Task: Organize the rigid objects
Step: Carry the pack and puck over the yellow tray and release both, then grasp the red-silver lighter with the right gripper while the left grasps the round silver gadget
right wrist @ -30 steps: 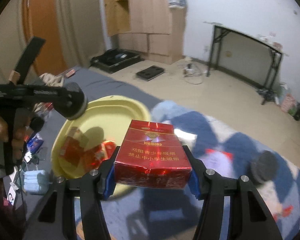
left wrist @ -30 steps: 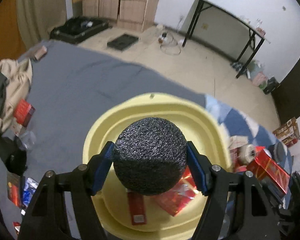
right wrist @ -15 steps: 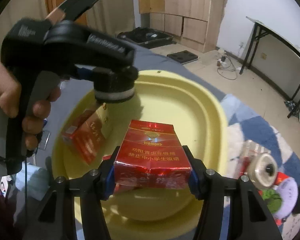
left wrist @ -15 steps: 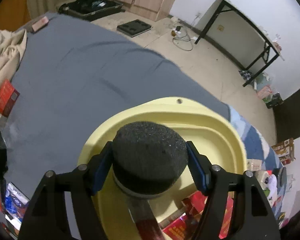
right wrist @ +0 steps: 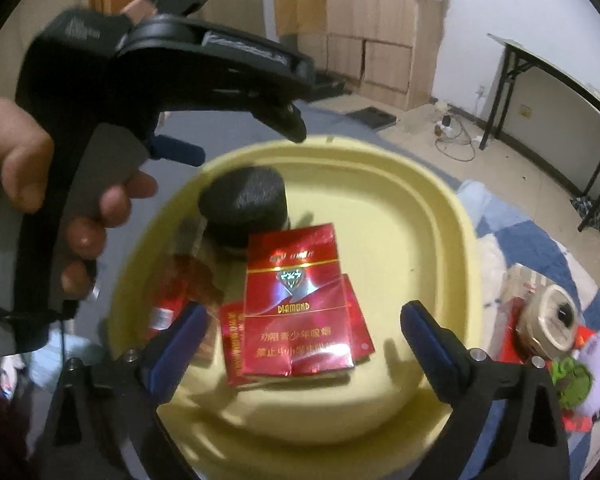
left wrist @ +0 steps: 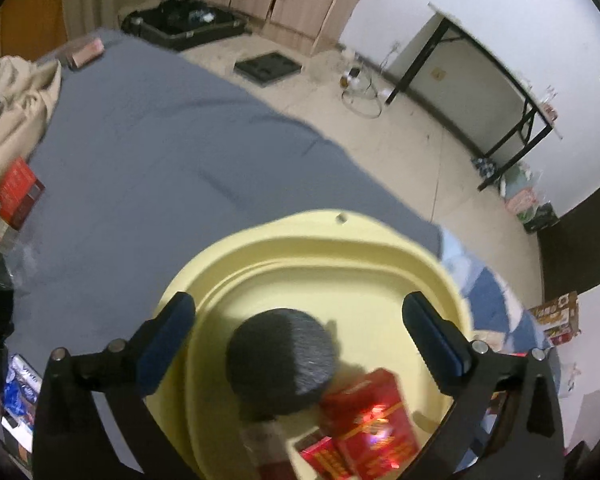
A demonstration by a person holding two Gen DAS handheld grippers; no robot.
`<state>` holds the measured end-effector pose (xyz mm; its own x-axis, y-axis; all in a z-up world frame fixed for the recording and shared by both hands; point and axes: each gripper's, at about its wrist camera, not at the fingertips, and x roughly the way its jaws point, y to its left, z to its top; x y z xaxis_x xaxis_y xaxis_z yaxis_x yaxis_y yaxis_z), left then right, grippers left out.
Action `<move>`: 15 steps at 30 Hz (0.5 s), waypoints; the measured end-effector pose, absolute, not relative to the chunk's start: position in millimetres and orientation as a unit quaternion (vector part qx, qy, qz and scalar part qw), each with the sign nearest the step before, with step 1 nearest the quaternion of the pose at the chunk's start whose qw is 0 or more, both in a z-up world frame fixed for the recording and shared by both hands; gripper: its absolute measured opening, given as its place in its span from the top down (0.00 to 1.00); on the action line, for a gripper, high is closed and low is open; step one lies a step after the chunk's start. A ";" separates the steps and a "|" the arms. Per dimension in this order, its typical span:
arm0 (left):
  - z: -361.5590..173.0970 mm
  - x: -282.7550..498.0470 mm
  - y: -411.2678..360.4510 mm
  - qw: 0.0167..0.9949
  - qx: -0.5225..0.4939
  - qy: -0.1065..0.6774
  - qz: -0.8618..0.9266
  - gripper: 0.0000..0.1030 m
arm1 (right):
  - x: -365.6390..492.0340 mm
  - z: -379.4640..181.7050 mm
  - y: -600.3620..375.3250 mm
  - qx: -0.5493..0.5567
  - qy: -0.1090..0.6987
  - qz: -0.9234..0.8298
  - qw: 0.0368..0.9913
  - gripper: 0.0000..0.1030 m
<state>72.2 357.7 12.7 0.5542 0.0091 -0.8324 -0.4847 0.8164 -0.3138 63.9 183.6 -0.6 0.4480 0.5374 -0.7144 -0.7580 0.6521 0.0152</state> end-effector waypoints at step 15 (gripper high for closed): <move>75.7 81.4 156.5 0.885 -0.131 0.447 -0.014 0.00 | 34.6 47.8 -63.7 -0.078 0.330 0.222 0.914 0.00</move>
<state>81.4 156.5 75.7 0.6008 -0.1413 -0.7868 -0.0927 0.9653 -0.2441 34.6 -63.7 47.8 0.6837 0.3542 -0.6380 -0.4571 0.8894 0.0040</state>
